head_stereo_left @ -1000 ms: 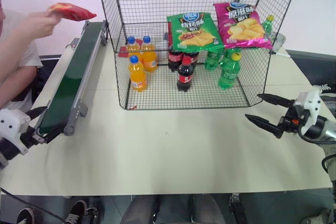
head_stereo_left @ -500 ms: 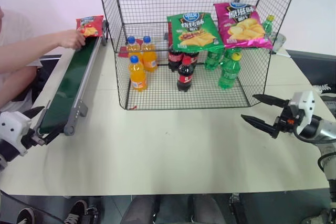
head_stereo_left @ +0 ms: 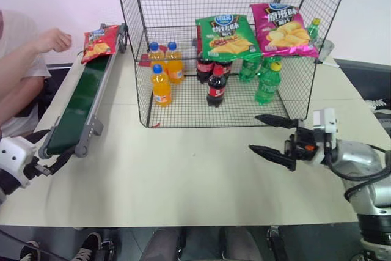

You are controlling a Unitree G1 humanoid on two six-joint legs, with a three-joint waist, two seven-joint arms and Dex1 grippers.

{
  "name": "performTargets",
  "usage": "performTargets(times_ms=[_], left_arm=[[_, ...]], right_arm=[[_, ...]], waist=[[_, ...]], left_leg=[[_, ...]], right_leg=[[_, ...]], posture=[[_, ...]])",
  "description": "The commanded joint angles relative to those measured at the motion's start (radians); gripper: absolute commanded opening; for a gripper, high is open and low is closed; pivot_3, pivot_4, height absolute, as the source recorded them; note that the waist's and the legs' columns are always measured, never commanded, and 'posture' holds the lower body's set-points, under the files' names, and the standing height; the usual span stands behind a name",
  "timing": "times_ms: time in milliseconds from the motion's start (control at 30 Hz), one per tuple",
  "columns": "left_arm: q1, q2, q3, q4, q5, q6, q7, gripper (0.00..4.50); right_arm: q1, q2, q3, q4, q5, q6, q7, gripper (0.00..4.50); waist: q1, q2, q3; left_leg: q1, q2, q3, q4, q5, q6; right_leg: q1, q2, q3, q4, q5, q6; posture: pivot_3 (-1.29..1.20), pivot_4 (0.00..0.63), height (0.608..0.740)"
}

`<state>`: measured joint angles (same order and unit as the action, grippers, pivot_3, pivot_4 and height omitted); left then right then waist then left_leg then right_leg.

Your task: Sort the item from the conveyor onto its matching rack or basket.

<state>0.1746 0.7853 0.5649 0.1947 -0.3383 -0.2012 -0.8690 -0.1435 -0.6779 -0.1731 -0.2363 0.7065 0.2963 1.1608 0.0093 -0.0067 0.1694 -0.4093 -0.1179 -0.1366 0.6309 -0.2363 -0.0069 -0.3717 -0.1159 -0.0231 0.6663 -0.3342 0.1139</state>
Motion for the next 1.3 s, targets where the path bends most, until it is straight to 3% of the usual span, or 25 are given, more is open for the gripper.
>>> performTargets(times_ms=[33,200,533,733,967,1100,1300], left_arm=[[0.015,0.012,0.030,-0.023,-0.006,-0.002,0.009,4.21],[0.054,0.009,0.047,-0.034,0.011,-0.065,0.012,4.21],[0.182,0.021,0.070,0.029,0.141,-0.387,0.035,4.21],[0.193,0.044,0.086,0.120,0.141,-0.437,0.059,4.21],[0.174,0.100,0.101,0.286,0.281,-0.668,0.195,4.21],[0.170,0.122,0.058,0.334,0.350,-0.665,0.248,4.21],[0.106,0.148,0.037,0.383,0.555,-0.679,0.491,4.21]], right_arm=[[-0.045,0.024,-0.002,-0.057,0.098,0.073,-0.020,4.50],[-0.064,0.058,0.019,-0.027,0.066,0.062,-0.029,4.50],[-0.070,0.088,0.041,0.015,0.012,0.034,-0.028,4.50],[-0.071,0.091,0.039,0.016,0.006,0.032,-0.030,4.50],[-0.070,0.091,0.040,0.018,-0.001,0.031,-0.033,4.50],[-0.075,0.093,0.039,0.022,-0.004,0.033,-0.040,4.50],[-0.077,0.094,0.037,0.019,-0.006,0.040,-0.044,4.50]], waist=[[0.001,0.000,0.000],[0.000,0.000,0.000],[0.000,0.000,0.000],[0.002,0.000,0.000],[0.002,0.000,0.000],[0.001,0.000,0.000],[0.002,0.000,0.000]], left_leg=[[0.000,0.000,0.000,0.000,0.000,0.000],[0.000,0.000,0.000,-0.002,0.000,0.000],[0.000,0.000,0.000,-0.002,0.000,0.000],[0.000,0.000,0.000,-0.002,0.000,0.000],[0.000,0.000,0.000,-0.002,0.000,0.000],[0.000,0.000,0.000,-0.002,0.000,0.000],[0.000,0.001,0.000,-0.002,0.000,0.000]], right_leg=[[0.000,0.000,0.000,0.000,0.000,0.000],[0.000,0.000,0.000,-0.001,0.000,0.000],[-0.001,0.000,0.000,-0.002,0.000,0.000],[0.000,0.000,0.000,-0.002,0.000,-0.001],[-0.001,0.001,0.000,-0.002,0.000,0.000],[-0.001,0.001,0.000,-0.001,0.000,0.000],[-0.001,0.002,0.000,-0.001,0.000,0.000]], posture=[[0.00,0.150,0.740],[0.00,0.150,0.740],[0.00,0.150,0.740],[0.00,0.150,0.740],[0.00,0.150,0.740],[0.00,0.150,0.740],[0.00,0.150,0.740]])
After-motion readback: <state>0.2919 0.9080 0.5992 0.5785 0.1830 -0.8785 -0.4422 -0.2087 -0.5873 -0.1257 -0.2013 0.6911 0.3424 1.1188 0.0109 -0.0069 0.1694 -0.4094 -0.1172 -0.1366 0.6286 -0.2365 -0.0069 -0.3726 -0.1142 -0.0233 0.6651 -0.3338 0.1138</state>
